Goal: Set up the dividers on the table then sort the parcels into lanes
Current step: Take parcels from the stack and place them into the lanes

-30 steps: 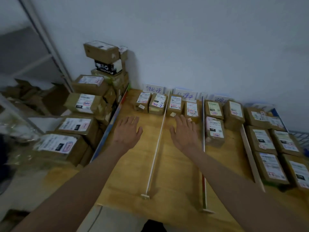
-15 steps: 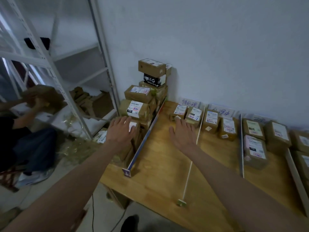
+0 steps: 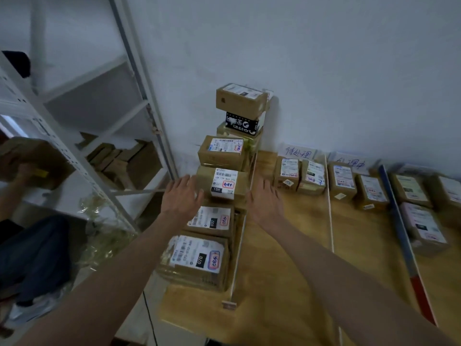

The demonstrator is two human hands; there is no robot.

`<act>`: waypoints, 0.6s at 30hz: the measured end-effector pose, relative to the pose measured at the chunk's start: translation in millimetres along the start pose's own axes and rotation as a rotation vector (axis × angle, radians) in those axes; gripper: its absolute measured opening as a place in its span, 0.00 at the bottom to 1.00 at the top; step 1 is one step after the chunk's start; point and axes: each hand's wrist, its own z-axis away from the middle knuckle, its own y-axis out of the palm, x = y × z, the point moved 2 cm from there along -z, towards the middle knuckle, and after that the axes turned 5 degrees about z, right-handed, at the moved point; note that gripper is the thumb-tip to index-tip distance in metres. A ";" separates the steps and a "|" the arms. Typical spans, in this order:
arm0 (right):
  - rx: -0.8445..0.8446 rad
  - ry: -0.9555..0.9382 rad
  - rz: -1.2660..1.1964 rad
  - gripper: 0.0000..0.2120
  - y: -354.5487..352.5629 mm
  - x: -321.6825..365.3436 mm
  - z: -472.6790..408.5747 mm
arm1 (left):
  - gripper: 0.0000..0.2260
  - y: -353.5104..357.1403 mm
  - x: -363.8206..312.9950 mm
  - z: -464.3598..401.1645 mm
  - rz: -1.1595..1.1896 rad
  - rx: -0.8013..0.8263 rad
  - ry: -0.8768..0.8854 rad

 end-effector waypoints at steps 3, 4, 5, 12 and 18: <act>0.029 0.070 -0.018 0.21 14.4 12.0 -23.6 | 0.24 3.0 13.5 -32.6 0.039 0.023 0.016; 0.043 0.095 -0.031 0.21 19.5 14.4 -30.8 | 0.24 3.9 15.4 -40.5 0.060 0.026 0.014; 0.057 0.118 -0.043 0.22 24.1 16.4 -37.8 | 0.24 6.1 17.0 -47.6 0.086 0.035 0.005; 0.173 0.275 -0.260 0.23 50.9 19.0 -69.3 | 0.25 35.0 26.6 -78.7 0.265 0.106 -0.085; 0.160 0.379 -0.470 0.21 65.9 19.8 -74.9 | 0.24 41.3 23.3 -78.7 0.408 0.122 -0.080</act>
